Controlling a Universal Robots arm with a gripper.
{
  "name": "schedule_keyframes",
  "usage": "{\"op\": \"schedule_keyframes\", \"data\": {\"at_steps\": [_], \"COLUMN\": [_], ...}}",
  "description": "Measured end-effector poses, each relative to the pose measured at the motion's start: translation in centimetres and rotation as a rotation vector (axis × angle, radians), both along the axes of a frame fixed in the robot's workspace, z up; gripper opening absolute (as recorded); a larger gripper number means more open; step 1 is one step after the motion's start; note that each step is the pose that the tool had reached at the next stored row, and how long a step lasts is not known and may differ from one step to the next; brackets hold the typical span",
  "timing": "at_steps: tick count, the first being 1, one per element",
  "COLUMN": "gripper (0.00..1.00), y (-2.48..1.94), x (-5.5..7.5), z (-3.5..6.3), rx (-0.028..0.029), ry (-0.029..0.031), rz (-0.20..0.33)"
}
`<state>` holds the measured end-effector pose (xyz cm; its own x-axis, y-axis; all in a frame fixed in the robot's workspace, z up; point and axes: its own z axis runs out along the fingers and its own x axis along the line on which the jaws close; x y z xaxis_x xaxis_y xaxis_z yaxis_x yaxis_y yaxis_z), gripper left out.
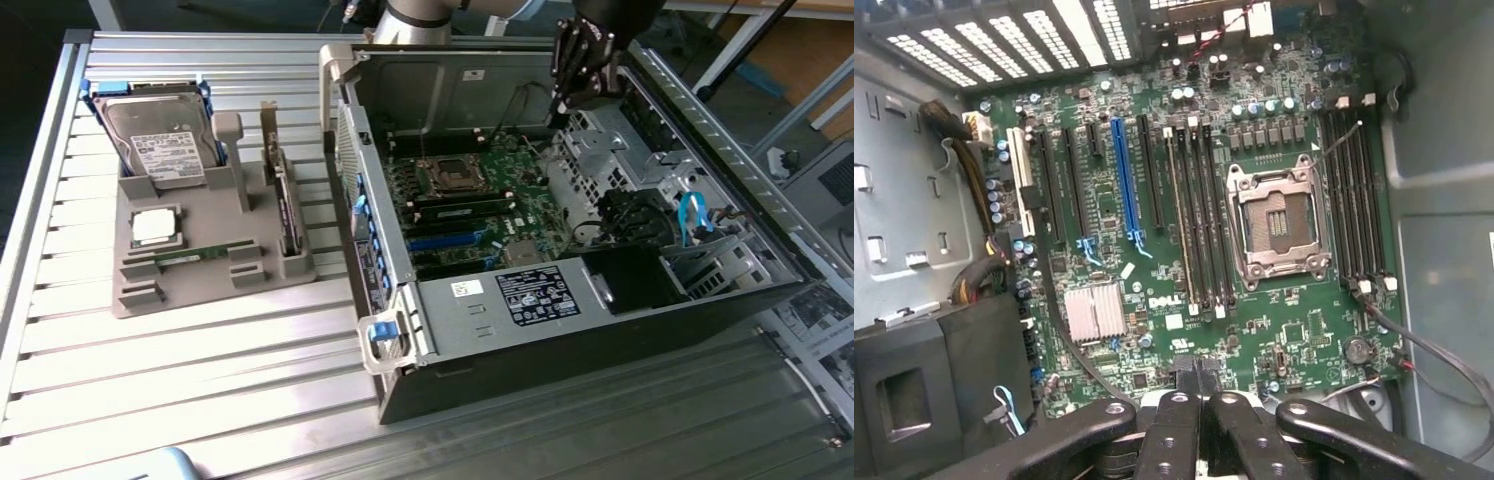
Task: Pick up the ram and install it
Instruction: 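Press down the ram until it locks into place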
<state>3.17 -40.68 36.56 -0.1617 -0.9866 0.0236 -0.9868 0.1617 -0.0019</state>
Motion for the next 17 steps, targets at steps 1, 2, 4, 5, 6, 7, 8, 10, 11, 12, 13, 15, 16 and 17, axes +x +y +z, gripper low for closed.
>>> {"op": "schedule_keyframes", "data": {"at_steps": [1,2,4,5,6,7,8,10,11,12,13,15,16,17], "gripper": [0.11,0.11,0.11,0.11,0.11,0.11,0.11,0.11,0.11,0.11,0.11,0.11,0.11,0.11], "y": [0.00,0.00,0.00,0.00,0.00,0.00,0.00,0.00,0.00,0.00,0.00,0.00,0.00,0.00], "x": [0.00,0.00,0.00,0.00,0.00,0.00,0.00,0.00,0.00,0.00,0.00,-0.03,-0.03,-0.04], "z": [0.00,0.00,-0.01,-0.02,-0.03,-0.03,-0.03,-0.04,-0.05,-0.06,-0.06,-0.07,-0.07,-0.08], "rx": [0.0000,-0.0001,0.0000,0.0000,0.0000,-0.0001,-0.0001,0.0000,-0.0001,0.0000,0.0000,0.0000,-0.0001,-0.0001], "ry": [0.0000,0.0000,0.0000,0.0000,0.0000,0.0000,0.0000,0.0000,0.0000,0.0000,0.0000,0.0000,0.0000,0.0000], "rz": [-0.004,-0.008,-0.016,-0.020,-0.023,-0.027,-0.031,-0.040,-0.045,-0.051,-0.057,-0.066,-0.071,-0.075]}}
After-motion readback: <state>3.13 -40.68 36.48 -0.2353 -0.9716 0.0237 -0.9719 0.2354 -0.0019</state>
